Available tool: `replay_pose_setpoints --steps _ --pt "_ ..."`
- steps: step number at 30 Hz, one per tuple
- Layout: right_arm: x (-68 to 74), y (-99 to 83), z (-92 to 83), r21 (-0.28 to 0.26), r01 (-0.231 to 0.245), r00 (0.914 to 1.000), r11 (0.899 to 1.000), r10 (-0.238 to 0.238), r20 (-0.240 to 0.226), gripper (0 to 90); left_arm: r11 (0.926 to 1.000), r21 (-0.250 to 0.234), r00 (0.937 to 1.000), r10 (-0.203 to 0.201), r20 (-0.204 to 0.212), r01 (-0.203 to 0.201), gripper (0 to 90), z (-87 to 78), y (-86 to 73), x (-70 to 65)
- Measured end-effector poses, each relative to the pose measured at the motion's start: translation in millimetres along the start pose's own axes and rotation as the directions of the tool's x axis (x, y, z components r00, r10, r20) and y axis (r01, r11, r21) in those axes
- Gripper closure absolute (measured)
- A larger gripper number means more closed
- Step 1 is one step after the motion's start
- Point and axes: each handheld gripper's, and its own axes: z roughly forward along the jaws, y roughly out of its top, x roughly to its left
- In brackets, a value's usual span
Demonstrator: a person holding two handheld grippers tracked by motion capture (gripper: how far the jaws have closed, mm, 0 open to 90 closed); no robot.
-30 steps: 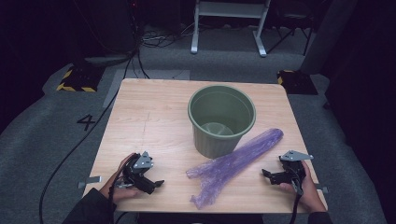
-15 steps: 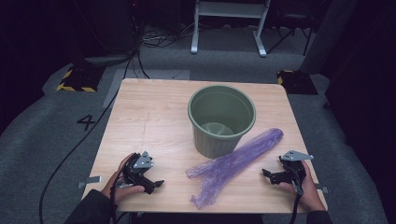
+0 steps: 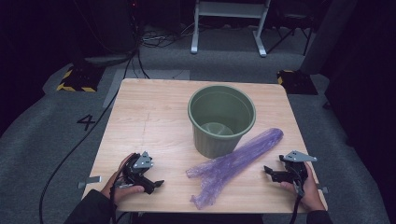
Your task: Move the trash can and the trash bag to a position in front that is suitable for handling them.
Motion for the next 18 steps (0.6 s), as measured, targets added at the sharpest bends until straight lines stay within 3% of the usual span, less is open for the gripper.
replay_pose_setpoints --steps 8,18 --pt "-0.3 -0.7 -2.6 -0.016 -0.007 0.9999 1.000 0.007 -0.009 16.0 1.0000 0.000 1.0000 0.000 0.000 0.000 0.0 0.0 0.0 0.0" --pt "3.7 5.4 -9.0 -0.039 0.021 0.9998 0.999 -0.021 0.001 16.5 1.0000 0.000 1.0000 0.000 0.000 0.000 0.0 0.0 0.0 0.0"
